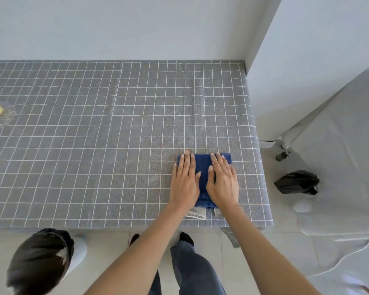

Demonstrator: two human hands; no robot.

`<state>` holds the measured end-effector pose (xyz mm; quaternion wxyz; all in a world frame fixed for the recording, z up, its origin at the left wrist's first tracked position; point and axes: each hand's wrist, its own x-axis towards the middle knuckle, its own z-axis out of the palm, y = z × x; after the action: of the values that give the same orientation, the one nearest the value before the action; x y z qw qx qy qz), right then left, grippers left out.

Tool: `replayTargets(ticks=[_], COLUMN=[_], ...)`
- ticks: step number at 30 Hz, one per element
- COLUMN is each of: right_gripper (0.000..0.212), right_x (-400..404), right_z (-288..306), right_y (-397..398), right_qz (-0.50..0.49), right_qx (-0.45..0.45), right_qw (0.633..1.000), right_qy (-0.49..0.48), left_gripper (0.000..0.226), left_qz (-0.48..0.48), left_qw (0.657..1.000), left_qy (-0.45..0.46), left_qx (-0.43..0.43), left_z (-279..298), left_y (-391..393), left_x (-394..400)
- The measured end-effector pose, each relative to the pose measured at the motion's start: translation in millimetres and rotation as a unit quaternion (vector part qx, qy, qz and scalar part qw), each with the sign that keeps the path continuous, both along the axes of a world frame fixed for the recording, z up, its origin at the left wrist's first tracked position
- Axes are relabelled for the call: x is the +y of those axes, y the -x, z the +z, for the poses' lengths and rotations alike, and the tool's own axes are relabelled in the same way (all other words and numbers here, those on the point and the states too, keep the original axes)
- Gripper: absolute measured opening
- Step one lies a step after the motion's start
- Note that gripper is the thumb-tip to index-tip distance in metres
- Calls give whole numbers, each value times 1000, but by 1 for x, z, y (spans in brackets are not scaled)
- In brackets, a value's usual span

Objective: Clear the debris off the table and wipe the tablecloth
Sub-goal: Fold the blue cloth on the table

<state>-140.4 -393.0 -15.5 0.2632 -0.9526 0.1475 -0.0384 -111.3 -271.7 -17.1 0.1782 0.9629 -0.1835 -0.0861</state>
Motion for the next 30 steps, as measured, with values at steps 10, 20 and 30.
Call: replayTargets(ticks=[10,20,30], right_gripper=[56,54,56], right_x=[-17,-18,-18], right_z=[-9,-8,21], right_y=[23,23,6], right_qz=[-14,-14,6], right_qx=[126,126,200], right_qw=[989,990,978], right_qy=[80,61,67], left_gripper=[66,63,61], left_qz=[-34,-35,-29], left_qw=[995,994,994], left_qy=[-88,-92,-55], left_qx=[24,44,86], left_z=[-1,4,22], left_y=[-1,-2,-14], left_x=[9,9,30])
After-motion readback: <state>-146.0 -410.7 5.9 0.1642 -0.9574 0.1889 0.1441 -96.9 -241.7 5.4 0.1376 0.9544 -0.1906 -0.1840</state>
